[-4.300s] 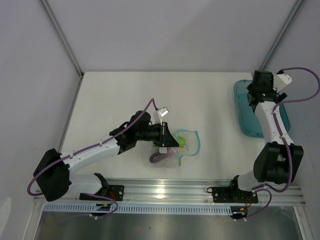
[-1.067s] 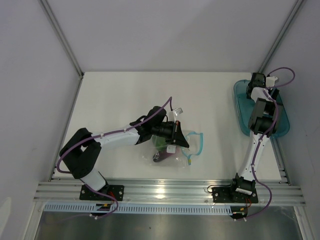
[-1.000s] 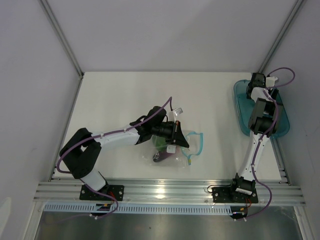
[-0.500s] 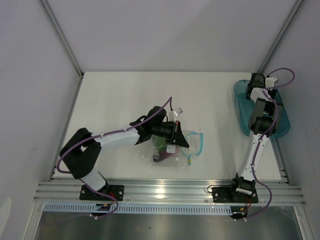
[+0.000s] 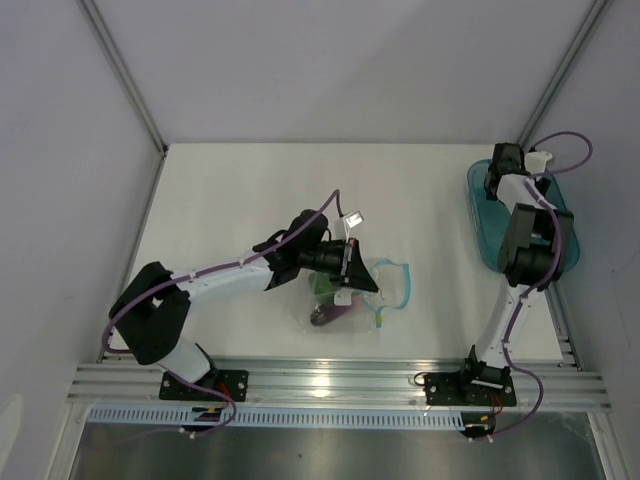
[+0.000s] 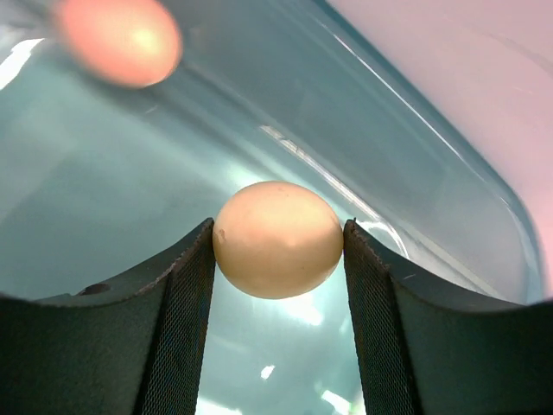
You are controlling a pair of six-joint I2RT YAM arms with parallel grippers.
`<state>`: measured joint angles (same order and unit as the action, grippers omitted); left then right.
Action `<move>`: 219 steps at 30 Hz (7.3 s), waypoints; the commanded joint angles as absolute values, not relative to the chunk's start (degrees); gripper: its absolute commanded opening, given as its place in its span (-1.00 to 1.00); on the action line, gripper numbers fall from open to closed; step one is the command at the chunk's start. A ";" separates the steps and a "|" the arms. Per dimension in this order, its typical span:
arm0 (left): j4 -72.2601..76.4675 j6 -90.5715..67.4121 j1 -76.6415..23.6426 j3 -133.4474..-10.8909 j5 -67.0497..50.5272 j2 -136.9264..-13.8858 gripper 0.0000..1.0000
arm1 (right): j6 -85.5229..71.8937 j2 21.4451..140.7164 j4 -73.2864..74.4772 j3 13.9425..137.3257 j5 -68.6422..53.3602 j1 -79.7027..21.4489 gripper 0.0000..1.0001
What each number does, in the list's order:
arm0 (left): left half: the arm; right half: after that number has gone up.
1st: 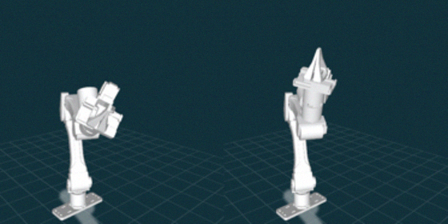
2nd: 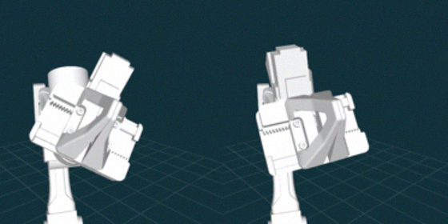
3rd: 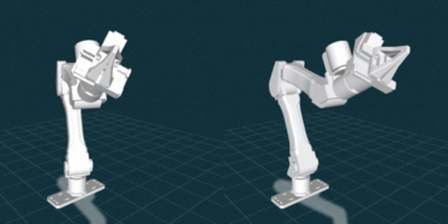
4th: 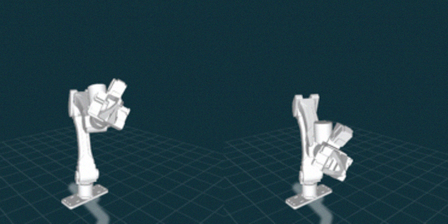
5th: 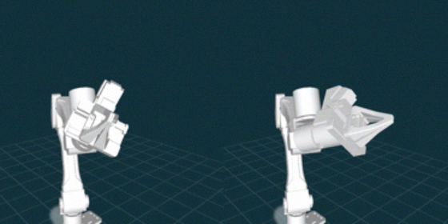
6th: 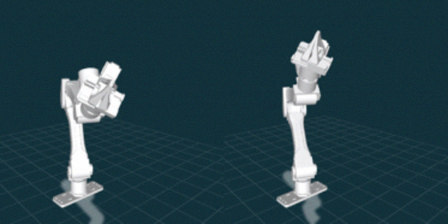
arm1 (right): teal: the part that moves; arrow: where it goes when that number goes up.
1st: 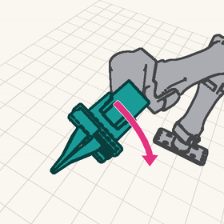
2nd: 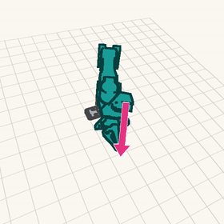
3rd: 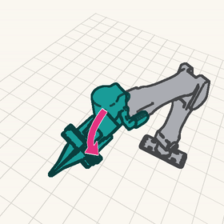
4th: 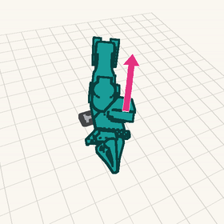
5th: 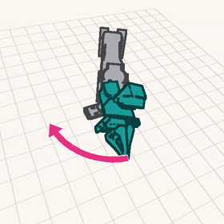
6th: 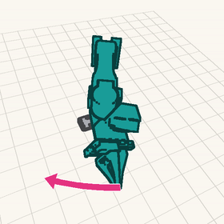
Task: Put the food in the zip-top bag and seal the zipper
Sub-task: Pick up the fake food from the bin, then place the fake food in the zipper food storage bag, then pick up the fake food from the bin.
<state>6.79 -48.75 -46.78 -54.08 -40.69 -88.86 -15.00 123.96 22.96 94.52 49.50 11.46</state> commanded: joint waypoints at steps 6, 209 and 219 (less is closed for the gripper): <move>12.39 -52.12 -46.58 -53.00 -41.40 -85.43 -0.99 | -23.02 96.18 27.86 80.63 38.27 1.24 -1.00; 16.87 -56.69 -43.95 -56.61 -52.03 -100.90 -0.99 | 2.46 145.73 9.05 119.89 44.82 13.80 -0.95; 21.16 -59.49 -44.56 -52.83 -51.42 -98.44 -0.99 | -3.60 134.57 15.28 115.84 44.39 12.04 -1.00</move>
<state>15.97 -57.34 -44.14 -54.35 -50.39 -101.16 -0.01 142.67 12.47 115.57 44.03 12.86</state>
